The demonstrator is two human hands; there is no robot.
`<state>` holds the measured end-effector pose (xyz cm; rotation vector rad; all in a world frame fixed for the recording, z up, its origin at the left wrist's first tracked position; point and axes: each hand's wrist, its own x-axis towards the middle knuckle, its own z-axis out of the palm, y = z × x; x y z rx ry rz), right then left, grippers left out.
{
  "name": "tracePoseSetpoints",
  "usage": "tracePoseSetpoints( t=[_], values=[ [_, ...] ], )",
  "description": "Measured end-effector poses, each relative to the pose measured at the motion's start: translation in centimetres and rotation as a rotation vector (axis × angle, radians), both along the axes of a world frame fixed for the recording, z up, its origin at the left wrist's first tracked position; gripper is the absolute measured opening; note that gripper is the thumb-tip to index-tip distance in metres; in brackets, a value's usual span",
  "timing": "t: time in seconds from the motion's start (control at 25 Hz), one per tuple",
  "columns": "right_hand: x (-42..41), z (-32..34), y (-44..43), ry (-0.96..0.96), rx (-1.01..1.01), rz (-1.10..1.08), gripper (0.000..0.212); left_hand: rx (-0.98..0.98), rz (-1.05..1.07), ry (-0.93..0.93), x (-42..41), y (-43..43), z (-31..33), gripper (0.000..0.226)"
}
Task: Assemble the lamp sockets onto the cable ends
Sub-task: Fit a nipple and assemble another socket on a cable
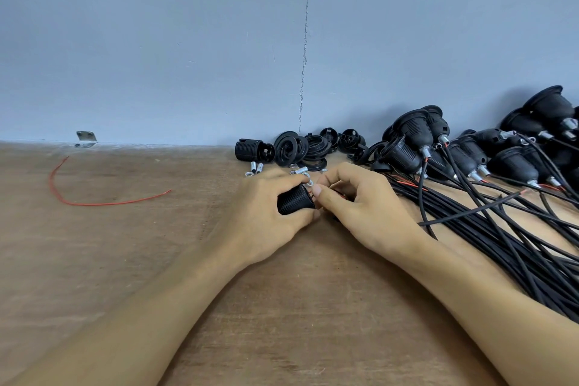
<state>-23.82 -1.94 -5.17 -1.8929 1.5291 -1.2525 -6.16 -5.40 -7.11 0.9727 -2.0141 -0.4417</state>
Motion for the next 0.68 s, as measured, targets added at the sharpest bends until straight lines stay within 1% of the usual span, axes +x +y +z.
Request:
tracePoseSetpoints(
  t=[0.12,0.32,0.52,0.6,0.68],
  values=[
    [0.02,0.00,-0.16,0.043,-0.011,-0.013,0.007,-0.005,-0.020,0.008,0.03,-0.11,-0.12,0.026],
    [0.44,-0.10,-0.09,0.112,-0.067,-0.014,0.009,-0.043,-0.018,-0.009,0.06,-0.23,-0.22,0.023],
    [0.56,-0.11,-0.12,0.116,-0.065,-0.003,0.011,-0.047,-0.029,-0.037,0.15,-0.30,-0.21,0.018],
    [0.45,-0.14,-0.13,0.078,-0.036,-0.012,0.010,-0.008,-0.023,-0.002,0.06,-0.20,-0.25,0.021],
    [0.30,-0.15,-0.13,0.021,-0.002,-0.022,0.010,0.036,0.001,0.041,0.01,-0.20,-0.30,0.034]
  ],
)
